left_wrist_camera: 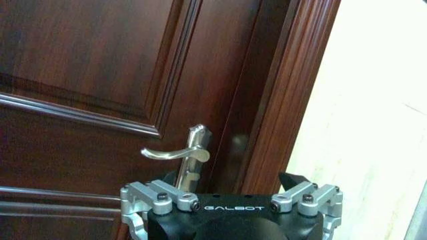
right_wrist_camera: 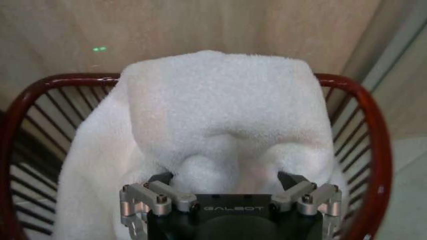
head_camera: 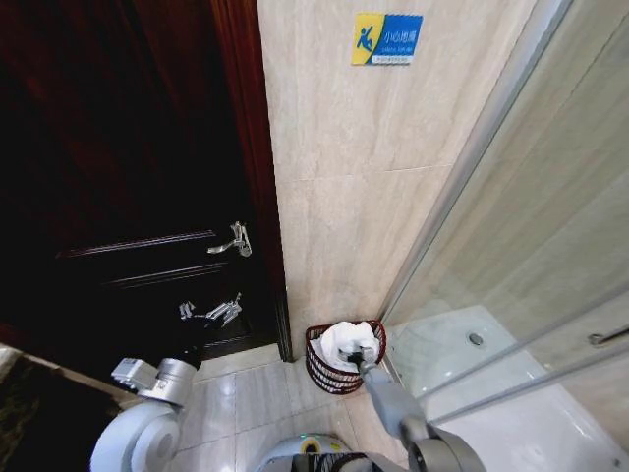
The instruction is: Discard the used towel into the hamper.
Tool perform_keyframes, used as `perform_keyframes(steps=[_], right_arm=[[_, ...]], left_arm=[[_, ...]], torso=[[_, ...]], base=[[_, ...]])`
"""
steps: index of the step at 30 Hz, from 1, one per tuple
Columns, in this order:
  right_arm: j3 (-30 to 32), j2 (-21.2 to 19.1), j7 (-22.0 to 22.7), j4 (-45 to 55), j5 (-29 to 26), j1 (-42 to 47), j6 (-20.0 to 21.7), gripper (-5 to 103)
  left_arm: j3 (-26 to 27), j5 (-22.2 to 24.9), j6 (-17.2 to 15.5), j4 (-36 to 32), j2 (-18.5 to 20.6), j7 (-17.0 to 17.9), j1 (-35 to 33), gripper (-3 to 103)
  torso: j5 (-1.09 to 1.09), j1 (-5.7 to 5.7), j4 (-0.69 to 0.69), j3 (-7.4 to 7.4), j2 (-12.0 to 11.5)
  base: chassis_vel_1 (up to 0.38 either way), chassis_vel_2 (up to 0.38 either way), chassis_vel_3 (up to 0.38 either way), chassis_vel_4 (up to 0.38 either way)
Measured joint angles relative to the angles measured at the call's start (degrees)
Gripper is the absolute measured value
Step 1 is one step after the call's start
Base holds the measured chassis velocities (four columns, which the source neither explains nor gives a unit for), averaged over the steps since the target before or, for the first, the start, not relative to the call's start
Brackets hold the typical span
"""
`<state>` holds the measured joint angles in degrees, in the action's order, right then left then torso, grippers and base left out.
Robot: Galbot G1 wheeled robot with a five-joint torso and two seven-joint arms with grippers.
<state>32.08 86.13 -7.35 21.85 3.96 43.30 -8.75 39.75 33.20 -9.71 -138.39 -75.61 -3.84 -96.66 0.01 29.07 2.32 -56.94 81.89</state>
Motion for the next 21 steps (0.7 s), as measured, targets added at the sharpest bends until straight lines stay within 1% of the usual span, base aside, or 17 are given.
perform_keyframes(steps=[1,2,4,5,6,7,8,9,11,12,13,16,17,21], right_arm=[[0.0,0.0,0.3,1.2,-0.1,0.8,-0.9,100],[0.0,0.0,0.3,1.2,-0.1,0.8,-0.9,100],[0.0,-0.1,0.2,3.9,0.0,2.6,-2.7,100],[0.1,-0.2,-1.5,5.2,0.0,3.5,-3.3,100],[0.1,-0.2,-1.5,5.2,0.0,3.5,-3.3,100],[0.0,-0.7,-3.9,7.7,0.0,5.2,-3.8,100],[0.1,-0.9,-5.2,11.0,-0.1,7.3,-3.8,100],[0.1,-0.9,-5.2,11.0,-0.1,7.3,-3.8,100],[0.1,-0.9,-6.2,18.4,-2.1,11.0,-3.4,100],[0.2,-1.0,-6.3,21.3,-2.9,12.4,-3.2,100],[0.2,-1.0,-6.3,21.3,-2.9,12.4,-3.2,100],[0.0,-1.7,-6.5,29.8,-4.7,16.8,-2.9,100],[0.0,-1.7,-6.5,29.8,-4.7,16.8,-2.9,100],[0.5,-1.8,-6.3,42.8,-8.5,23.5,-1.5,100]], left_arm=[[0.0,0.0,0.0,0.0,0.0,0.0,0.0,100],[0.0,0.0,0.0,0.0,0.0,0.0,0.0,100],[0.0,0.0,0.0,0.0,0.0,0.0,0.0,100],[0.0,0.0,0.0,0.0,0.0,0.0,0.0,100],[0.0,0.0,0.0,0.0,0.0,0.0,0.0,100],[0.0,0.0,0.0,0.0,0.0,0.0,0.0,100],[0.0,0.0,0.0,0.0,0.0,0.0,0.0,100],[0.0,0.0,0.0,0.0,0.0,0.0,0.0,100],[0.0,0.0,0.0,0.0,0.0,0.0,0.0,100],[0.0,0.0,0.0,0.0,0.0,0.0,0.0,100],[0.0,0.0,0.0,0.0,0.0,0.0,0.0,100],[0.0,0.0,0.0,0.0,0.0,0.0,0.0,100],[0.0,0.0,0.0,0.0,0.0,0.0,0.0,100],[0.0,0.0,0.0,0.0,0.0,0.0,0.0,100]], torso=[[0.01,0.0,0.0,0.0,0.0],[0.01,0.0,0.0,0.0,0.0],[0.0,0.0,0.0,0.0,0.0],[0.0,0.0,0.01,0.0,0.0],[0.0,0.0,0.01,0.0,0.0],[0.0,0.0,0.01,0.0,0.0],[-0.03,0.0,-0.02,0.0,0.0],[-0.03,0.0,-0.02,0.0,0.0],[0.0,0.0,-0.01,0.0,0.0],[0.0,0.0,0.0,0.0,0.0],[0.0,0.0,0.0,0.0,0.0],[-0.01,0.0,0.0,0.0,0.0],[-0.01,0.0,0.0,0.0,0.0],[-0.01,0.0,0.0,0.0,0.0]], base=[[0.0,0.0,0.0,0.0],[0.0,0.0,0.0,0.0],[0.0,0.0,0.0,0.0],[0.0,0.0,0.0,0.0],[0.0,0.0,0.0,0.0],[0.0,0.0,0.0,0.0],[0.0,0.0,0.0,0.0],[0.0,0.0,0.0,0.0],[0.0,0.0,0.0,0.0],[0.0,0.0,0.0,0.0],[0.0,0.0,0.0,0.0],[0.0,0.0,0.0,0.0],[0.0,0.0,0.0,0.0],[0.0,0.0,0.0,0.0]])
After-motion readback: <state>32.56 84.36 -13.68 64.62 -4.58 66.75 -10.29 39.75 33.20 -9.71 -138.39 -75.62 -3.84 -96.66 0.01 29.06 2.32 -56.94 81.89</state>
